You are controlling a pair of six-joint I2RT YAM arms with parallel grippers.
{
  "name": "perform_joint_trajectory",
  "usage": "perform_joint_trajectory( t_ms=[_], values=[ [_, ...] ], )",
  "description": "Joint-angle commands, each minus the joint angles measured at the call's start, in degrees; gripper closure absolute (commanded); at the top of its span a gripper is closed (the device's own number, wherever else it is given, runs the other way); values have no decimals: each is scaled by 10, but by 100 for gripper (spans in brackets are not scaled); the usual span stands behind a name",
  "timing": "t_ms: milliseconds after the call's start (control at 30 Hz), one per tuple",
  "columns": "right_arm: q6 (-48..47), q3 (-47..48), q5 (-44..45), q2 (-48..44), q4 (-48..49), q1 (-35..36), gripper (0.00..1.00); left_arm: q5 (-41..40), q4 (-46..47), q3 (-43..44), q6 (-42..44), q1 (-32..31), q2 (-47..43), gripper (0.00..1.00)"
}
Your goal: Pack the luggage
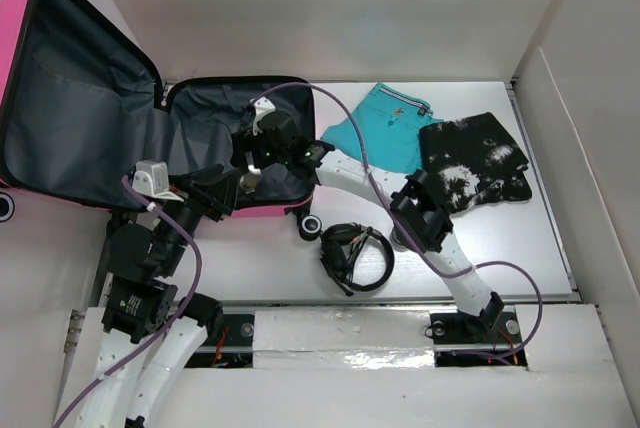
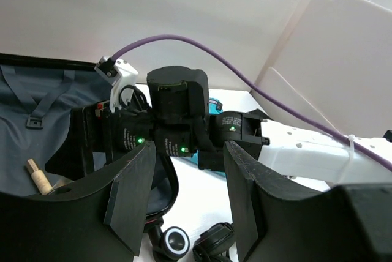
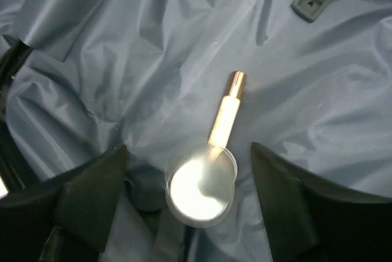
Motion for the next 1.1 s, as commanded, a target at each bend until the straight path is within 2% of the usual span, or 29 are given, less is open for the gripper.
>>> perform_joint_trajectory(
  t_ms=[0, 100, 167, 200, 233, 267, 300, 333, 400, 433, 500, 533, 600, 633, 667, 700, 733, 900, 1000, 1067],
  values=[
    [-21, 49, -12, -41, 17, -14, 5, 8, 20, 3, 5, -2, 10, 55],
    [-30, -5, 4, -114, 47, -33, 5, 5, 18, 3, 6, -2, 15, 55],
    [-43, -59, 6, -163, 88, -41, 11, 9, 19, 3, 6, -2, 15, 55],
    [-49, -137, 21, -225, 102, -41, 18, 9, 19, 3, 6, -2, 14, 55],
    [-55, -187, 34, -259, 138, -41, 47, 9, 20, 3, 6, -2, 14, 55],
    [-66, -241, 71, -295, 158, -41, 65, 7, 19, 4, 6, -2, 14, 55],
    [-68, -349, 99, -331, 173, -41, 80, 5, 17, 4, 6, -2, 16, 55],
    [-66, -404, 125, -402, 192, -41, 100, 8, 16, 4, 6, -2, 15, 55],
    [-39, -508, 194, -470, 193, -48, 100, 13, 19, 3, 5, -2, 12, 55],
    [-21, -600, 217, -534, 168, -48, 100, 15, 21, 2, 5, -2, 9, 55],
    [54, -678, 269, -594, 117, -76, 100, 15, 21, 4, 5, -2, 12, 55],
    [79, -745, 277, -649, 71, -85, 95, 16, 20, 4, 4, -2, 15, 55],
    [116, -802, 294, -700, 33, -99, 78, 21, 21, 3, 3, -2, 16, 55],
    [128, -822, 297, -723, -3, -104, 47, 23, 23, 2, 3, -2, 17, 55],
    [150, -850, 309, -764, -25, -104, 26, 22, 23, 3, 3, -2, 19, 55],
    [165, -860, 310, -779, -47, -104, 8, 19, 22, 4, 3, -2, 21, 55],
    [180, -867, 311, -791, -85, -104, 0, 18, 21, 3, 3, -2, 23, 55],
    [228, -918, 301, -817, -131, -104, 0, 17, 22, 2, 2, -2, 18, 55],
    [218, -926, 277, -800, -104, -99, 0, 18, 21, 2, 2, -2, 19, 55],
    [221, -910, 292, -769, -125, -93, 0, 24, 24, 0, 1, -2, 15, 55]
  ],
)
